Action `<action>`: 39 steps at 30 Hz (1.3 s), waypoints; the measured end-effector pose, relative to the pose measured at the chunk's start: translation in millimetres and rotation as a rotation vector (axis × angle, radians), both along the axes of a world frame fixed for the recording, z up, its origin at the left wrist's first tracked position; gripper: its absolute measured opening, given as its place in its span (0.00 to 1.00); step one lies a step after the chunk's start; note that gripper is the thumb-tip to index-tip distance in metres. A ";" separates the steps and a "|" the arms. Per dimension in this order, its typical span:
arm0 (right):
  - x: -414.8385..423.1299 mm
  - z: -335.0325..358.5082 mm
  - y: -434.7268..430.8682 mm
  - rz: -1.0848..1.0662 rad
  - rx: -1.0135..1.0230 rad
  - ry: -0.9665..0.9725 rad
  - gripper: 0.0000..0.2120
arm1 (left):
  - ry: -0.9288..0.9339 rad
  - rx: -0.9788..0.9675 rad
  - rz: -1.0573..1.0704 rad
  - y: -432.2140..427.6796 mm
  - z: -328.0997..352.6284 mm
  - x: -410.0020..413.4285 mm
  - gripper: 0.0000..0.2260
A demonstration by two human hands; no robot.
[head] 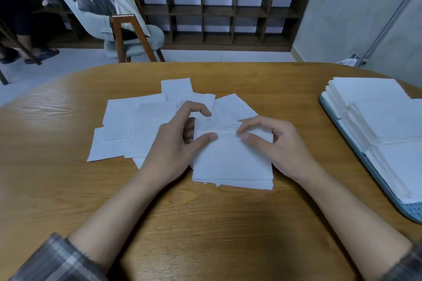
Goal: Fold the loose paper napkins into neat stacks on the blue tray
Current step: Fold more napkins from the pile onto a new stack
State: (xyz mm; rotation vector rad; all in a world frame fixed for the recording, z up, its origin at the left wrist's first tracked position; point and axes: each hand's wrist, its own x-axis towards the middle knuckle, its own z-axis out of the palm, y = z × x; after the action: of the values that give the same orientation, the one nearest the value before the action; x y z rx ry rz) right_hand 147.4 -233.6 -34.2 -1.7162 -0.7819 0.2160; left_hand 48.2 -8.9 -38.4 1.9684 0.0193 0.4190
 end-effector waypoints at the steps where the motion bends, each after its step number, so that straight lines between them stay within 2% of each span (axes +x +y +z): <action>1: -0.7 0.0 0.9 -0.011 -0.020 0.005 0.07 | 0.001 0.025 -0.007 0.4 0.4 -0.7 0.12; 4: -1.9 0.1 2.3 -0.056 -0.028 0.022 0.09 | 0.040 0.072 -0.012 -1.6 2.5 -3.1 0.09; 7: -3.3 1.4 2.7 -0.078 0.005 0.047 0.09 | 0.080 0.028 -0.001 -3.1 2.3 -2.7 0.10; 13: -5.6 2.7 5.7 -0.098 -0.014 0.105 0.09 | 0.070 0.057 0.037 -3.5 5.4 -3.0 0.03; 18: -6.0 0.9 6.6 -0.032 0.034 0.233 0.06 | 0.046 -0.073 0.060 -2.9 7.0 -2.0 0.01; 21: -6.6 0.3 7.2 -0.043 0.044 0.220 0.03 | 0.061 -0.139 0.049 -4.8 7.4 -2.5 0.02; 24: -6.0 0.1 7.0 -0.053 0.033 0.224 0.03 | 0.064 -0.154 0.050 -7.5 8.5 -2.7 0.01; 27: -5.9 -0.8 7.4 -0.062 0.037 0.237 0.05 | 0.052 -0.120 0.060 -6.1 9.7 -1.9 0.04; 30: -5.4 -1.2 7.1 -0.070 0.053 0.262 0.05 | 0.064 -0.185 0.076 -5.1 7.1 0.1 0.05; 39: -4.9 0.0 7.3 -0.057 0.106 0.418 0.07 | 0.137 -0.231 0.106 -5.4 7.1 1.1 0.07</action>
State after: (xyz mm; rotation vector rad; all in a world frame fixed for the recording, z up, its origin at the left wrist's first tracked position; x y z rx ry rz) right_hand 142.5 -226.3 -34.2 -1.5212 -0.4269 0.4690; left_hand 49.3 -14.3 -31.2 1.7690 0.2498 0.3345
